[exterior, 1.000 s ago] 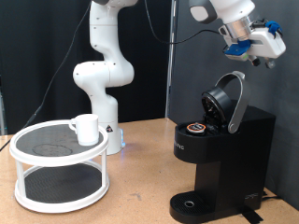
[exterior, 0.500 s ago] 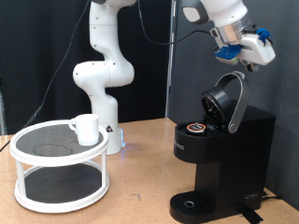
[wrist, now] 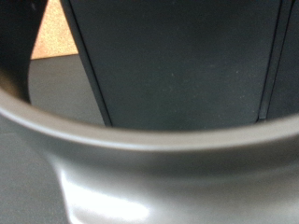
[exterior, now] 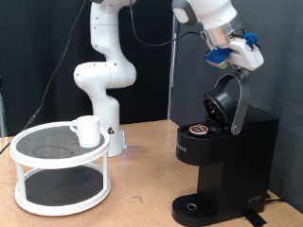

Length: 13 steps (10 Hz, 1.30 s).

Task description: Make a cup of coffee with the keurig machine

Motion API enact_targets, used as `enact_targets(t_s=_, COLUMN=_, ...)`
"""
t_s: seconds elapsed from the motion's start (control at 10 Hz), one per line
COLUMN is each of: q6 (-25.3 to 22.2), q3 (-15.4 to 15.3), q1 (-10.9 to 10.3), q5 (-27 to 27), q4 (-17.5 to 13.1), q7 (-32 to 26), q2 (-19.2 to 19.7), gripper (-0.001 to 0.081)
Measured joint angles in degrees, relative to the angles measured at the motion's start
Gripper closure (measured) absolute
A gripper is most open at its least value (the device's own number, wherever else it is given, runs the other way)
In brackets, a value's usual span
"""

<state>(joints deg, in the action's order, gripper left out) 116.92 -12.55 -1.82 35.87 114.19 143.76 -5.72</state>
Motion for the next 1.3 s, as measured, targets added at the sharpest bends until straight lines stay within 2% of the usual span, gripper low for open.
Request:
enact_targets(t_s=0.3, q6=-1.7, q3=1.9, q1=1.1, q5=0.0, q4=1.6, q7=-1.6, q2=-2.2, gripper=0.0806)
enact_targets(t_s=0.7, q6=-2.5, q3=4.1, q1=3.9, q5=-2.9, q4=4.3, q7=-1.6, q2=-4.3, gripper=0.0806)
enact_targets(t_s=0.9, q6=-1.3, q3=4.7, q1=5.5, q5=-6.2, q4=6.2, q7=-1.6, q2=-4.7, gripper=0.0806)
enact_targets(t_s=1.3, q6=4.0, q3=4.9, q1=7.7, q5=-11.1, q4=10.8, q7=-1.3, q2=-4.1, gripper=0.0806)
